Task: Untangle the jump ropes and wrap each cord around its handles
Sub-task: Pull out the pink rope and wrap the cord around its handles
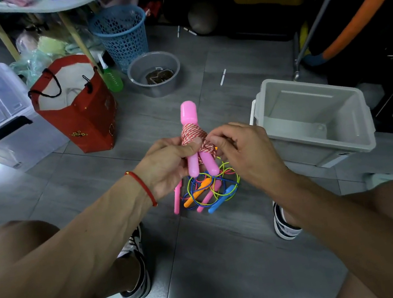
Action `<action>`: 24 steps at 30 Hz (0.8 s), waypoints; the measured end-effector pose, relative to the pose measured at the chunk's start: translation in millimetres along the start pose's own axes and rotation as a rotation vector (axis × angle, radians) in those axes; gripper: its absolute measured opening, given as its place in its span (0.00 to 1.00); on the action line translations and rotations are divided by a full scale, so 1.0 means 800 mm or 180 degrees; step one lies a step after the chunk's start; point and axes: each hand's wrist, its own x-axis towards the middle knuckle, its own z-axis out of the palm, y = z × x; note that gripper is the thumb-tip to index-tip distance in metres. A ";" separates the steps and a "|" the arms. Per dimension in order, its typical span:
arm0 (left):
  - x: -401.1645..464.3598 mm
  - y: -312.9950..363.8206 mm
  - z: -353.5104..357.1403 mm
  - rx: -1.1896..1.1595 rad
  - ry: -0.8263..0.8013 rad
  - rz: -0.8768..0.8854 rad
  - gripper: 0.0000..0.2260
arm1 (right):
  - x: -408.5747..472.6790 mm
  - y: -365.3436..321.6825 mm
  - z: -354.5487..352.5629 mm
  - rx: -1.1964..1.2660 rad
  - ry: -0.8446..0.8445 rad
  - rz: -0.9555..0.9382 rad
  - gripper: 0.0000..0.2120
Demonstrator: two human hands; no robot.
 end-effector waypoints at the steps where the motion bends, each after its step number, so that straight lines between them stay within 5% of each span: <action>1: 0.001 0.001 0.000 0.0008 0.0039 0.0029 0.15 | -0.002 -0.002 -0.001 -0.0024 -0.0074 0.0000 0.08; 12: 0.015 0.001 0.012 -0.0124 0.0673 0.0353 0.13 | -0.004 0.001 -0.005 -0.0590 0.0029 0.0137 0.02; 21: 0.028 0.008 0.005 -0.0412 0.0379 0.0474 0.09 | -0.019 0.017 -0.029 -0.0674 -0.0150 -0.0294 0.04; 24: 0.028 0.009 0.005 -0.0750 0.0206 0.0466 0.16 | -0.021 0.025 -0.039 -0.0830 -0.0174 -0.0590 0.02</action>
